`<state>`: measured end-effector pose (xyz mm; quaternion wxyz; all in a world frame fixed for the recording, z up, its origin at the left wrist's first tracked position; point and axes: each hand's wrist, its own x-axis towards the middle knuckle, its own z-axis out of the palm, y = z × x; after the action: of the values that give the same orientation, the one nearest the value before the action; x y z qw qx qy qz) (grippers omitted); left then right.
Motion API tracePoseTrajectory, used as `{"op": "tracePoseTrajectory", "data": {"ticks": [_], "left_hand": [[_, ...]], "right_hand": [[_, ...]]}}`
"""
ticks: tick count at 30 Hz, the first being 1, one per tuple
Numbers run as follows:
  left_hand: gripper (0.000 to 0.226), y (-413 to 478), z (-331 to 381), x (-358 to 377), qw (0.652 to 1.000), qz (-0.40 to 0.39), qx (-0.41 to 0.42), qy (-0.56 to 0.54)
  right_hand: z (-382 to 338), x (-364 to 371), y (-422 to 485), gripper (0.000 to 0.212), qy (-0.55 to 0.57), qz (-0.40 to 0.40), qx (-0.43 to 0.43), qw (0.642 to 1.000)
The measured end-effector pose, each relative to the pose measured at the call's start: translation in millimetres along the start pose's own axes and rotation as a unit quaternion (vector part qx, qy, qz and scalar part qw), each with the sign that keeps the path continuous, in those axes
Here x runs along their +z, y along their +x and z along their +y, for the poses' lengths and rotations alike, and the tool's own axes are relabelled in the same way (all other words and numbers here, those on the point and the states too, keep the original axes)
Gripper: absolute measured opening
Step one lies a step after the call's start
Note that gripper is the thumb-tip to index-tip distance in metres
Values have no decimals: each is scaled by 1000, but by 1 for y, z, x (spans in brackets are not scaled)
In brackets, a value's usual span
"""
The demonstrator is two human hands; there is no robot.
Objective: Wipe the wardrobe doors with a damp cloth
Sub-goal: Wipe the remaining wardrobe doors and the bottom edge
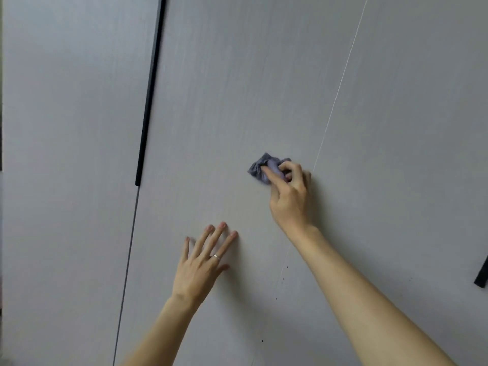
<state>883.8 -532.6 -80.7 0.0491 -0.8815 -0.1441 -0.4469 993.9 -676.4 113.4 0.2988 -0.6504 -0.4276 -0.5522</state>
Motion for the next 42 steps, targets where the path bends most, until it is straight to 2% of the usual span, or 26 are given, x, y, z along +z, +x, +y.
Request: {"op": "tracePoseTrajectory", "data": {"ticks": [3,5,6,7,9,11,12,14,15,18,20,22,24,25,27,29,31,33,35,39,42], "left_hand": [[101,-8,-9,4,1000,5,-3,4],[102,-10,-12,5,1000,6,-9,0],[102,-10,-13,5,1000,4,-12,-2],[101,-9,-13,5,1000,4,-14,-2],[99,-8,-10,8,1000,7,-15,-2],[100,-10,-6,10,1000,13,-24,-4],[100,-9,-3,9,999,16,-31,-6],[97,-6,6,7,999,18,-36,-19],[95,-3,12,4,999,21,-32,-27],[94,6,45,0,999,14,22,-47],[94,13,62,1,997,1,48,-60],[95,13,67,6,997,-18,40,-68],[97,12,67,13,997,-29,34,-69],[97,12,66,16,997,-27,35,-68],[97,13,67,19,997,-26,39,-65],[97,14,63,18,997,-17,37,-60],[97,14,63,17,998,-16,48,-49],[97,14,61,15,997,-18,54,-44],[98,16,66,13,997,-24,46,-51],[93,23,90,2,996,-15,-19,-92],[87,39,125,-10,990,-14,-50,-131]], "right_hand": [[-13,13,-67,44,0,-124,-109,986],[-12,6,-93,48,-2,-208,-134,969],[-7,-2,-90,49,-3,-221,-130,967],[2,-10,-79,50,-10,-200,-119,973],[29,-31,-45,49,-39,-90,-69,993],[58,-55,-16,44,-54,10,0,998],[68,-61,-14,42,-56,32,22,998],[72,-60,-44,43,-48,30,45,997],[69,-55,-72,42,-37,3,38,999],[55,-53,-162,37,-9,-131,-62,989],[54,-59,-179,37,1,-182,-85,980],[60,-58,-157,38,4,-145,-13,989],[68,-59,-126,40,-5,-59,90,994],[73,-59,-117,43,-8,-34,111,993],[78,-60,-123,47,-15,-23,99,995],[74,-59,-158,41,-8,-64,55,996],[73,-69,-203,31,4,-147,6,989],[83,-85,-220,34,-6,-199,-15,980],[105,-103,-199,36,-8,-167,16,986],[143,-130,-122,42,-44,-10,139,989],[144,-129,-124,43,-38,14,166,985]]}}
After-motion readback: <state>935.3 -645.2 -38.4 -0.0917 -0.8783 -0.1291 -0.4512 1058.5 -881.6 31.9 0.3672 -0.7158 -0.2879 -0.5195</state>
